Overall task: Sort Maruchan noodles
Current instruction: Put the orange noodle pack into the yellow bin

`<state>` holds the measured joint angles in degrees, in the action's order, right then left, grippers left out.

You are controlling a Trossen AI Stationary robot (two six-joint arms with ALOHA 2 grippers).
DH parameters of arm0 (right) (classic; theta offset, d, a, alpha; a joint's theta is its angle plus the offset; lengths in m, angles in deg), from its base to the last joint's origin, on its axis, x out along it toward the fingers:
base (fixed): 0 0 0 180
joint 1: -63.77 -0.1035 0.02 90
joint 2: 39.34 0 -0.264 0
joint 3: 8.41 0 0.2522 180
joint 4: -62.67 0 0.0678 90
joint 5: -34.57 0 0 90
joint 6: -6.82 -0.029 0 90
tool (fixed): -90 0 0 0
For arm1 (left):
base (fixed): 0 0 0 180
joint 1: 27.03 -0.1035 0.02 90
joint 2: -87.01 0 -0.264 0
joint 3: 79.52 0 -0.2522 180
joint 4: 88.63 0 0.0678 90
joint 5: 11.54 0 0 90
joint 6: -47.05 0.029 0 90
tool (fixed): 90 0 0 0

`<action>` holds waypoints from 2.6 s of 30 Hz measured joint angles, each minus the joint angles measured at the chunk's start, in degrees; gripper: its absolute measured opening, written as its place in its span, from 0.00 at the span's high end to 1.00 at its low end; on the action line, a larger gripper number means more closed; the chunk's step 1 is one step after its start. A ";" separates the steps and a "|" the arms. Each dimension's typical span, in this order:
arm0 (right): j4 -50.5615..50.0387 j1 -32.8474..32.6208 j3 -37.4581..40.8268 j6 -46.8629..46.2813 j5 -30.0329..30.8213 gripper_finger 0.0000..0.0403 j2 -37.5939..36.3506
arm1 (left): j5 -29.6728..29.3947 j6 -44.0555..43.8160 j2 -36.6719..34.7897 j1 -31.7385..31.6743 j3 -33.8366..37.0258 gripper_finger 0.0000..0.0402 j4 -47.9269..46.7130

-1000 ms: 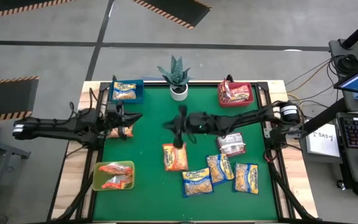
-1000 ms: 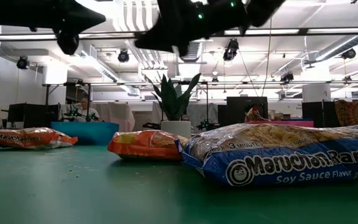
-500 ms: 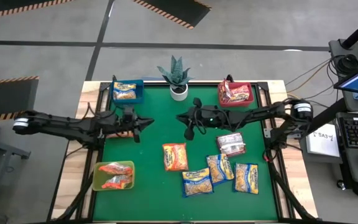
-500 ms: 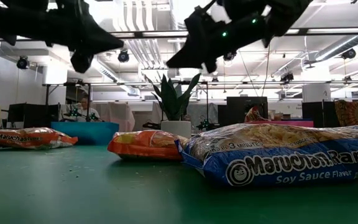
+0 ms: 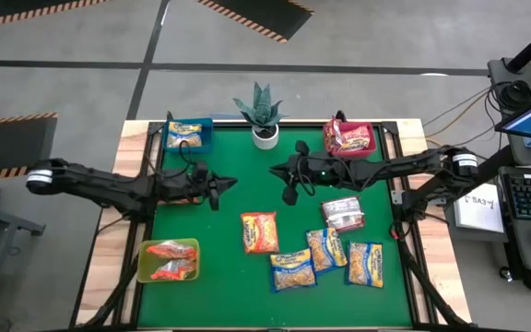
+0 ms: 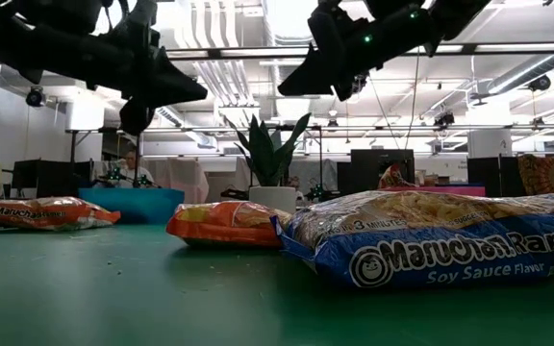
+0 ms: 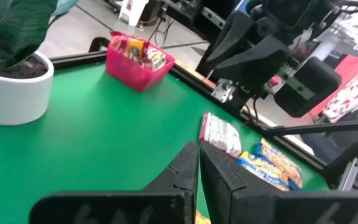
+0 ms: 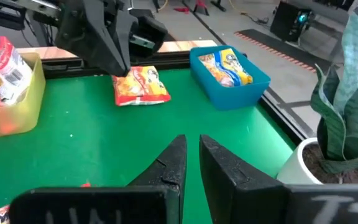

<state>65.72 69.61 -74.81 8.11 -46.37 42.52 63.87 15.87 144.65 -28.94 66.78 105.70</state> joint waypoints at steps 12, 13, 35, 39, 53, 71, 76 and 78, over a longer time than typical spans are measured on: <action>6.96 2.66 -0.02 -0.22 6.63 0.92 2.22 | -5.96 9.60 4.68 -3.20 -0.07 1.00 13.72; 7.04 2.98 -0.02 -0.74 7.04 0.92 2.28 | -5.95 11.01 4.60 -4.40 -0.42 1.00 14.51; -7.30 3.30 -0.04 0.35 5.51 0.92 -3.82 | 0.61 16.90 15.69 -11.27 -17.84 1.00 1.27; -13.93 3.30 -0.07 0.90 5.49 0.92 -6.01 | 0.67 13.81 17.28 -8.01 -17.51 1.00 -2.26; -14.48 3.62 0.01 -2.63 0.79 0.92 -8.93 | 3.46 8.97 20.56 -4.25 -25.44 1.00 -14.54; -17.96 3.56 0.37 3.28 -5.07 0.92 -10.61 | 5.16 4.51 26.77 4.53 -40.30 1.00 -55.48; -19.58 3.56 0.39 3.71 -5.16 0.92 -10.61 | 7.50 6.16 28.43 7.68 -40.30 1.00 -55.34; -20.65 3.56 0.39 3.85 -5.20 0.92 -10.61 | 9.16 6.54 28.79 8.38 -40.30 1.00 -55.07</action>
<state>45.07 73.18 -74.42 11.97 -51.57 31.90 73.03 22.40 173.44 -20.56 26.47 50.63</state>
